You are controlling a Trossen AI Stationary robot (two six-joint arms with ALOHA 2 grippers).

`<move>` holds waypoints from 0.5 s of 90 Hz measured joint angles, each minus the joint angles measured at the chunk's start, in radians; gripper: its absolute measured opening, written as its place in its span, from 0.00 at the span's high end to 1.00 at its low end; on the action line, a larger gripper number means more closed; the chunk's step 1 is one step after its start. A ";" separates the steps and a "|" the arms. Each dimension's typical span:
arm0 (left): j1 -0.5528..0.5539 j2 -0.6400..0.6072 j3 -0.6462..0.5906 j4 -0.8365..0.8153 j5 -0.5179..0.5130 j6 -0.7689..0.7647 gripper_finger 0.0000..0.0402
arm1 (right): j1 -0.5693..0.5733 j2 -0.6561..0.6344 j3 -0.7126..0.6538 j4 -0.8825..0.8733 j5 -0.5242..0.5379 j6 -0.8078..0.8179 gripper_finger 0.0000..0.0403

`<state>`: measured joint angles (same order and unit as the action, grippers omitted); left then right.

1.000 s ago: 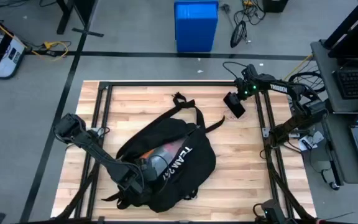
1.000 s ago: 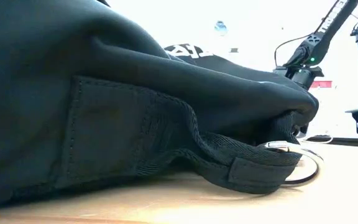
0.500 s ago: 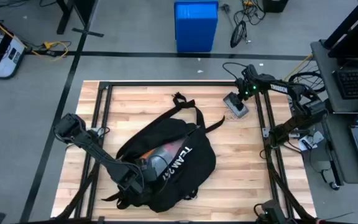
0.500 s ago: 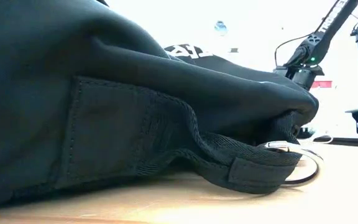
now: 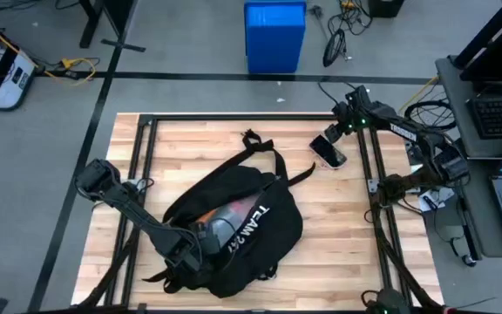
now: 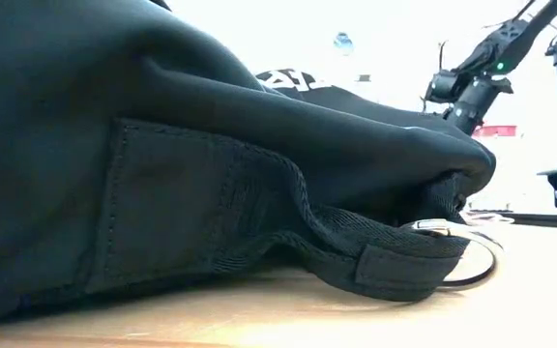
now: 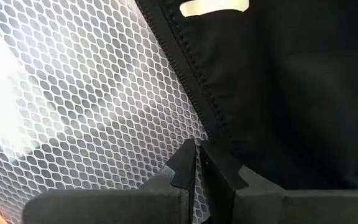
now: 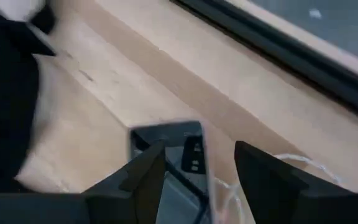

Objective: Unpack backpack
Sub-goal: Remove the orange zip bag from the black backpack

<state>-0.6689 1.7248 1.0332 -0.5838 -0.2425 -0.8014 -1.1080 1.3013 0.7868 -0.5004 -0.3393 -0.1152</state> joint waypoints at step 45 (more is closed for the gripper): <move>0.003 0.000 0.000 0.003 -0.103 0.025 0.97 | 0.544 -0.246 0.000 0.062 -0.007 0.205 0.56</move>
<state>-0.6659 1.7246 1.0332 -0.5808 -0.3459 -0.7765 -0.5637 1.0554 0.7872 -0.4379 -0.3460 0.0896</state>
